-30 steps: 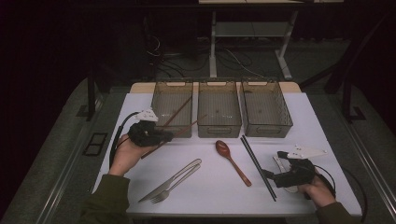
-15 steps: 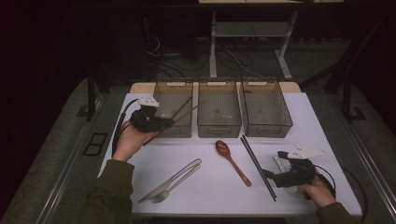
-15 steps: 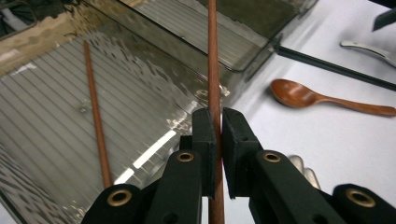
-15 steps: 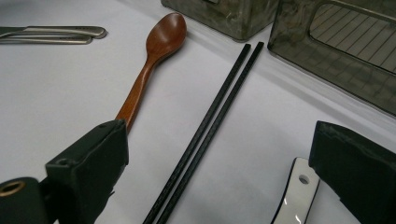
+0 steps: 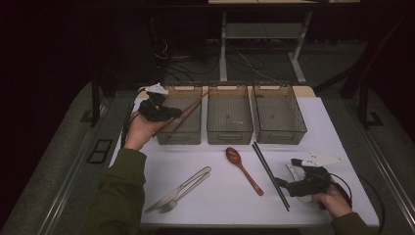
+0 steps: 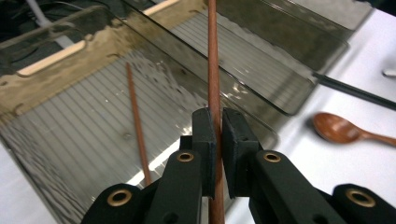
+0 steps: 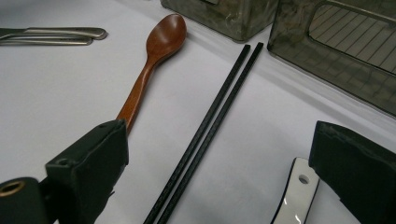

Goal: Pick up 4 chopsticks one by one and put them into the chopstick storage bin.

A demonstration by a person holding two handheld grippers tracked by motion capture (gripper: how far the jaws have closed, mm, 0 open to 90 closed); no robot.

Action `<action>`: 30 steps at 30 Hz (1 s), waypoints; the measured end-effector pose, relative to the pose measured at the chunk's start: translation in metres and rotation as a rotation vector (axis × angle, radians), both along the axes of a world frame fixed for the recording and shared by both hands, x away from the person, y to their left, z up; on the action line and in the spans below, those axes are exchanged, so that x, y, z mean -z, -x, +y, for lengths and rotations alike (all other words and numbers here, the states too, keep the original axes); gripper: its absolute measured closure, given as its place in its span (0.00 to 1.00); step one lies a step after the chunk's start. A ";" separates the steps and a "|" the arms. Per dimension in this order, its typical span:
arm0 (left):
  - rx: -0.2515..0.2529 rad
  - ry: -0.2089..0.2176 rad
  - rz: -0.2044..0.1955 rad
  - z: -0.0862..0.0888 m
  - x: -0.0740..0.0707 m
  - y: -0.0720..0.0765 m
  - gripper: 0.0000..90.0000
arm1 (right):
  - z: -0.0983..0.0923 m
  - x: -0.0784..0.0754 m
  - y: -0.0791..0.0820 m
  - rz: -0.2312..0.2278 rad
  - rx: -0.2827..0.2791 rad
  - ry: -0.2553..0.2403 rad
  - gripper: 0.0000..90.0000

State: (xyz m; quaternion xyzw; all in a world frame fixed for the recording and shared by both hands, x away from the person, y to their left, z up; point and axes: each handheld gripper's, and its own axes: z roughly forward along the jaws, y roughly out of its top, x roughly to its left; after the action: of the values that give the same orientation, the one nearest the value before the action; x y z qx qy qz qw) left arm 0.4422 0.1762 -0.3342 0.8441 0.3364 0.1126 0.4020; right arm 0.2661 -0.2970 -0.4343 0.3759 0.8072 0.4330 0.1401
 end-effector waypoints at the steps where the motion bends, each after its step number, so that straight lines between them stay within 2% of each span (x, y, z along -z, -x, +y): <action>1: -0.011 0.004 0.002 0.000 0.001 -0.003 0.93 | 0.000 0.000 0.000 0.000 -0.001 0.000 0.05; 8: -0.064 -0.010 0.018 0.000 0.007 -0.022 0.93 | 0.000 0.000 0.000 0.002 -0.001 -0.003 0.05; 10: -0.082 0.004 0.028 0.000 0.009 -0.026 0.93 | 0.000 0.000 0.000 0.001 -0.001 -0.001 0.05; 16: -0.132 0.005 0.038 -0.001 0.016 -0.038 0.93 | -0.001 0.000 0.000 0.005 0.001 -0.004 0.05; 19: -0.160 -0.020 0.048 -0.002 0.020 -0.042 0.93 | -0.001 0.000 0.000 0.005 0.001 -0.006 0.05; 21: -0.174 -0.013 0.056 -0.003 0.024 -0.043 0.93 | -0.001 0.000 0.000 0.005 0.001 -0.006 0.05; 30: -0.209 -0.030 0.082 -0.006 0.037 -0.048 0.92 | -0.002 0.000 0.000 0.001 -0.001 -0.008 0.05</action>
State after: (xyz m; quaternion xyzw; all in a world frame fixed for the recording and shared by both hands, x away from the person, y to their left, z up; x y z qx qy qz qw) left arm 0.4906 0.1702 -0.3714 0.8143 0.4371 0.1242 0.3612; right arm 0.2657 -0.2990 -0.4339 0.3764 0.8056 0.4361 0.1382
